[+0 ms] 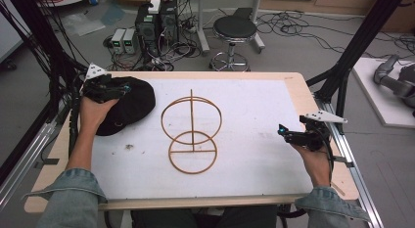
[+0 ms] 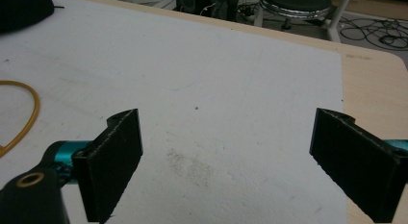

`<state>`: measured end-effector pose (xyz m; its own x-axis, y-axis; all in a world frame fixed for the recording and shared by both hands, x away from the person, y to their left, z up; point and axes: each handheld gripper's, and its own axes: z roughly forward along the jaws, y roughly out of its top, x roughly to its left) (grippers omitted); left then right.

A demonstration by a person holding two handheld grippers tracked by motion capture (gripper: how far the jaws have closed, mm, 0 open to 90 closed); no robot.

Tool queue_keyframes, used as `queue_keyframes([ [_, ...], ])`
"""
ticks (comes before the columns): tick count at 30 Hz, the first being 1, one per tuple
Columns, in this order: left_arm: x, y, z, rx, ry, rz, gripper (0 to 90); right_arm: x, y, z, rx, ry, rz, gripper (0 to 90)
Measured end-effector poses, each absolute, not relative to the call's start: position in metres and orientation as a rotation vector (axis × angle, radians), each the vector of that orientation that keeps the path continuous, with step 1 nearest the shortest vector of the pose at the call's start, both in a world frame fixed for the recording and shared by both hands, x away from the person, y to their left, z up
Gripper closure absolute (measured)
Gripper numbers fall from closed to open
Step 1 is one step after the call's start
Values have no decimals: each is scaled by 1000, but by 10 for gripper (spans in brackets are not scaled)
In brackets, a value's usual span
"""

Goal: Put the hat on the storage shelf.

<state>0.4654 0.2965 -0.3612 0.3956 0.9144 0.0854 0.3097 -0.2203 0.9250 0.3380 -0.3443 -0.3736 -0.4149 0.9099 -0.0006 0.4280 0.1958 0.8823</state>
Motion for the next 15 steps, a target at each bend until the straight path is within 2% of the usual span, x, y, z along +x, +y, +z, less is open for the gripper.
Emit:
queue_keyframes([
  [15, 486, 272, -355, 1927, 1079, 845, 207, 337, -346, -374, 1240, 1934, 1169, 110],
])
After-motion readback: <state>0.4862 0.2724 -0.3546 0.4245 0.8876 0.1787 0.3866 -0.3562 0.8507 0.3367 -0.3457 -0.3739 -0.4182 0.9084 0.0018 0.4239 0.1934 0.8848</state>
